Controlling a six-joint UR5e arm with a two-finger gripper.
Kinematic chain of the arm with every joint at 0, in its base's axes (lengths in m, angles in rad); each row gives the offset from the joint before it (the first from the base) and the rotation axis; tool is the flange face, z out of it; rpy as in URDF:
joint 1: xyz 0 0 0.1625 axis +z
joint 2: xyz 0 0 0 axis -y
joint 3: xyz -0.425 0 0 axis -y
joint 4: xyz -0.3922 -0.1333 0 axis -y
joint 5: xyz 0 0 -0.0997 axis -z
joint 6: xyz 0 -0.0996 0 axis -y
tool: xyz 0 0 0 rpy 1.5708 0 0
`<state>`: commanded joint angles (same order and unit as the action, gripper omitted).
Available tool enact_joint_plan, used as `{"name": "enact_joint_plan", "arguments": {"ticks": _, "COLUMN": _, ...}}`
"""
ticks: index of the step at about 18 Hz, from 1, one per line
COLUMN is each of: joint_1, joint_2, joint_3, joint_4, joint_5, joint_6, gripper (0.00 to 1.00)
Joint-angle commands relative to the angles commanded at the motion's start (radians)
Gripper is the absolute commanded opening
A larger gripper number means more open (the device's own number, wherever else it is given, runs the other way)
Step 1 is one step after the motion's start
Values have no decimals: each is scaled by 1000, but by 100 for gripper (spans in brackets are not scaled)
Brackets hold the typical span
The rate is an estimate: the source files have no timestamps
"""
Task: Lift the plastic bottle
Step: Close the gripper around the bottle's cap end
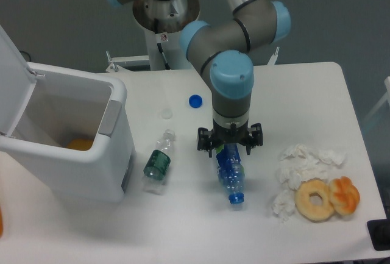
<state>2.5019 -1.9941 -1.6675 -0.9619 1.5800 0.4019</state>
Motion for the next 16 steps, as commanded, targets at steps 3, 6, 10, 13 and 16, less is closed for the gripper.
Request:
{"name": "enact_joint_plan", "arguments": {"ticks": 3, "joint_1": -5, "joint_2": -20, "joint_3": 6, "joint_4": 20, "joint_5": 0, "joint_6": -5, "gripper": 100}}
{"name": "enact_joint_plan", "arguments": {"ticks": 6, "joint_1": -9, "joint_2": -35, "joint_3": 6, "joint_4": 29, "joint_5": 0, "joint_6": -5, "gripper": 100}}
{"name": "enact_joint_plan", "arguments": {"ticks": 10, "joint_1": -9, "joint_2": -60, "joint_3": 5, "joint_4": 37, "joint_5": 0, "joint_6": -2, "gripper": 100}}
{"name": "enact_joint_plan", "arguments": {"ticks": 13, "joint_1": -9, "joint_2": -68, "joint_3": 6, "joint_4": 38, "joint_5": 0, "joint_6": 1, "gripper": 100}}
{"name": "enact_joint_plan", "arguments": {"ticks": 16, "joint_1": -8, "joint_2": -84, "joint_3": 6, "joint_4": 64, "joint_5": 0, "joint_6": 3, "gripper": 100}}
